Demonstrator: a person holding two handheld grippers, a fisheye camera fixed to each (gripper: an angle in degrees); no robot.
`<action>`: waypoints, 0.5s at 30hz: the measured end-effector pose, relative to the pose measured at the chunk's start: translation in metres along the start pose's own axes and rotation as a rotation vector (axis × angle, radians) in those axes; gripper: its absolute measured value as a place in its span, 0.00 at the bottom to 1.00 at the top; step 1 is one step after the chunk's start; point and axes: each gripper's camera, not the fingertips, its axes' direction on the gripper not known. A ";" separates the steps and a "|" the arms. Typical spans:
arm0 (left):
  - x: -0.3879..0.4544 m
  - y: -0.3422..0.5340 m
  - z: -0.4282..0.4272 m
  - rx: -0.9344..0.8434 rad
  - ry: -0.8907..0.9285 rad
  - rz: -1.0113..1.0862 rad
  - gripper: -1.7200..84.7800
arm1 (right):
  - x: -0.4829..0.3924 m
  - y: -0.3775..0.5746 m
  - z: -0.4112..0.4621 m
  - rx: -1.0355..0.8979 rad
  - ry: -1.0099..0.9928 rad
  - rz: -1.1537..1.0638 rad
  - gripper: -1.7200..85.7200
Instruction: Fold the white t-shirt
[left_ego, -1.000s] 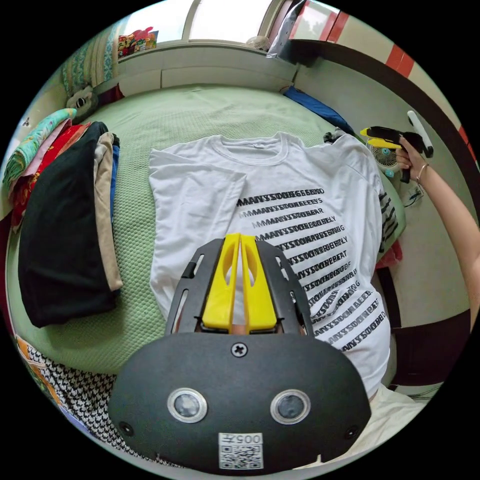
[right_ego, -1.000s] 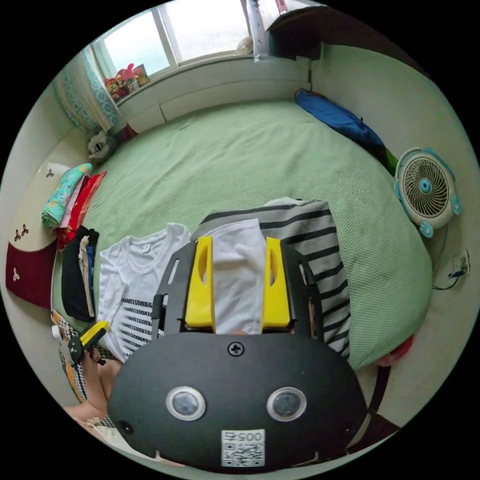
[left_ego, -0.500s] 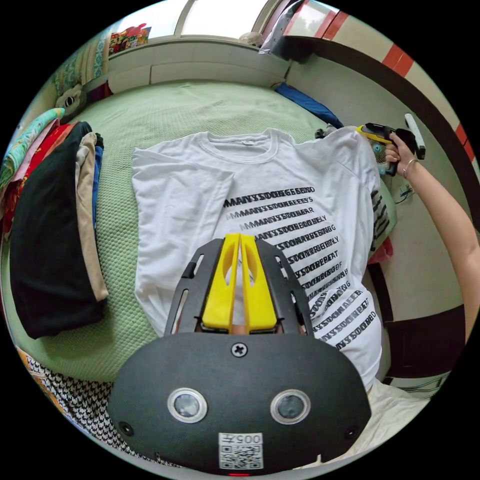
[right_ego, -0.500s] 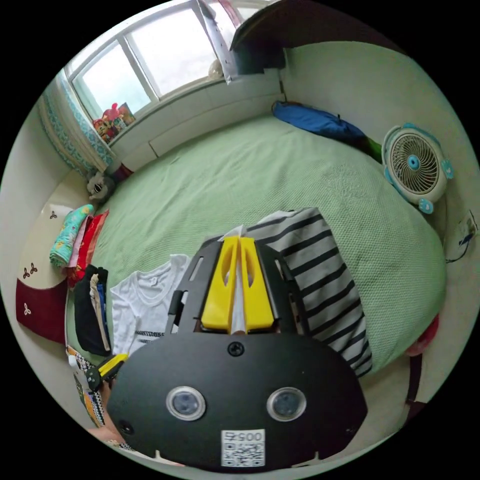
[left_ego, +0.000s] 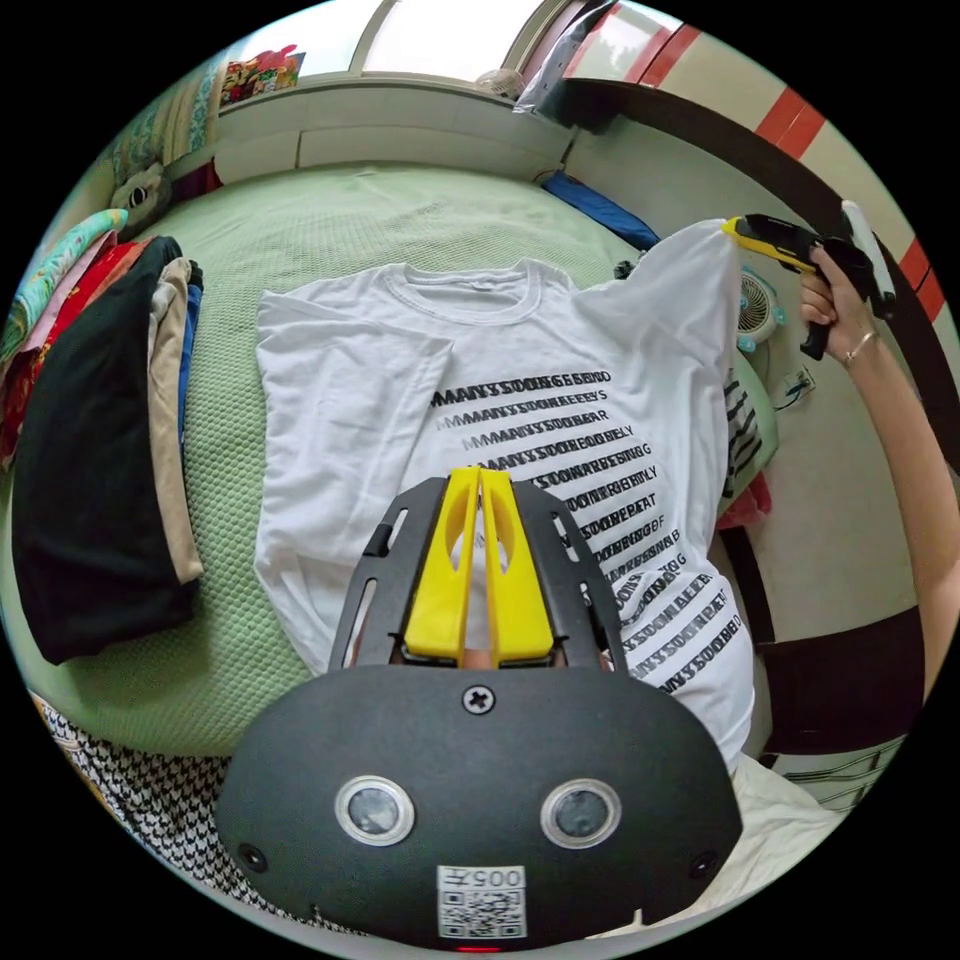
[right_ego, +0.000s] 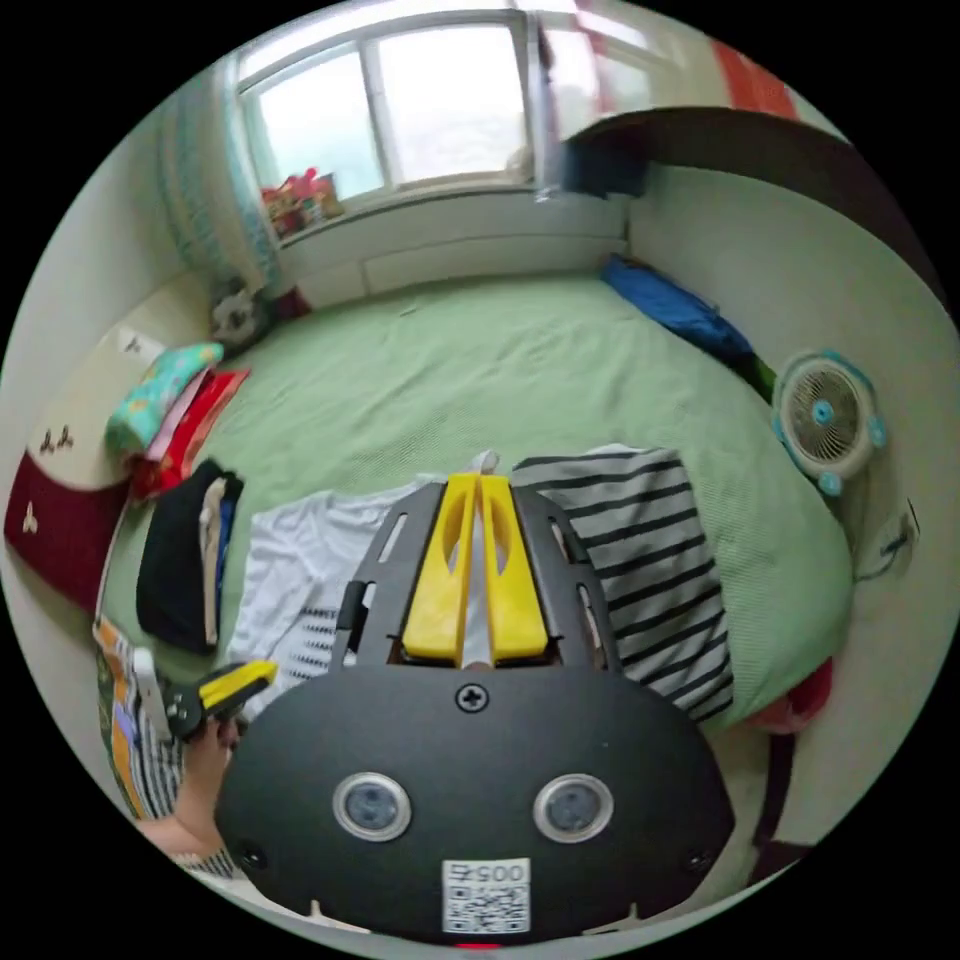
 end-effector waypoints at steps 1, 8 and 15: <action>-0.001 -0.001 0.000 -0.002 0.000 -0.002 0.01 | -0.027 0.004 0.004 -0.056 -0.032 -0.074 0.03; -0.007 -0.004 -0.001 -0.003 0.016 -0.011 0.01 | -0.071 0.022 0.032 -0.222 -0.072 -0.172 0.10; -0.010 -0.012 -0.001 -0.006 0.039 -0.009 0.01 | -0.068 0.055 0.078 -0.377 0.046 -0.222 0.13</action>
